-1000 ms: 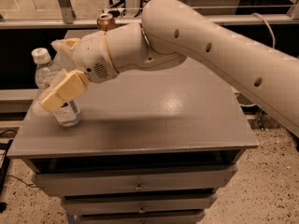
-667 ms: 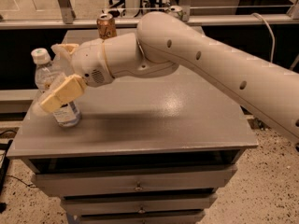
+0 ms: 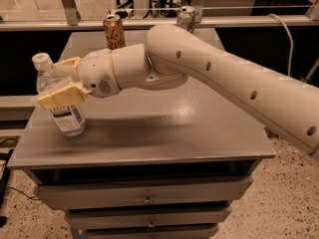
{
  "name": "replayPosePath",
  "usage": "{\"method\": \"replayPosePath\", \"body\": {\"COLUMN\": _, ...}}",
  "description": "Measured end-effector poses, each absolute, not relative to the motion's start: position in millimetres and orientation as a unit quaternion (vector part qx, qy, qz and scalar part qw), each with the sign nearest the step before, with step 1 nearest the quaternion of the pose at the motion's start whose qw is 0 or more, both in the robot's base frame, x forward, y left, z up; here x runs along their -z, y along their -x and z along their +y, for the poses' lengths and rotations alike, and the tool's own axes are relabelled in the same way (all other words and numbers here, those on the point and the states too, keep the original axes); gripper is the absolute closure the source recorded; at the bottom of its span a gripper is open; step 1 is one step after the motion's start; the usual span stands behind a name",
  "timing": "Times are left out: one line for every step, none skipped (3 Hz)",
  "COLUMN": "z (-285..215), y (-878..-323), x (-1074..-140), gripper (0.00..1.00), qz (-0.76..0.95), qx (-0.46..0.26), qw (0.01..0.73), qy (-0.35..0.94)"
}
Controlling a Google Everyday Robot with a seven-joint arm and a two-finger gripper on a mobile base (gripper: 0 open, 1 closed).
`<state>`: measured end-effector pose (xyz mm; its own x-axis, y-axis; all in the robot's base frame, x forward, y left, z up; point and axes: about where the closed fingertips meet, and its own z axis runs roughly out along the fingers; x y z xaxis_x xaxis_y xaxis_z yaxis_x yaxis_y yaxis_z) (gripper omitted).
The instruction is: Move blue plastic bottle near 7up can
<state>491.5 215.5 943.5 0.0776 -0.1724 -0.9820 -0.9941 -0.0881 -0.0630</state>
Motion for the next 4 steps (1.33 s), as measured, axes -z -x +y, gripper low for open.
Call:
{"method": "replayPosePath", "body": {"z": 205.2, "y": -490.5, "x": -945.0, "gripper": 0.70, "qz": 0.509, "qx": -0.460, "qw": 0.460, "qy": 0.564}}
{"method": "replayPosePath", "body": {"z": 163.3, "y": -500.5, "x": -963.9, "gripper": 0.99, "qz": 0.519, "qx": -0.448, "qw": 0.500, "qy": 0.528}}
{"method": "replayPosePath", "body": {"z": 102.1, "y": -519.8, "x": -986.8, "gripper": 1.00, "qz": 0.528, "qx": -0.425, "qw": 0.553, "qy": 0.485}}
{"method": "replayPosePath", "body": {"z": 101.7, "y": -521.3, "x": -987.9, "gripper": 1.00, "qz": 0.528, "qx": -0.421, "qw": 0.556, "qy": 0.485}}
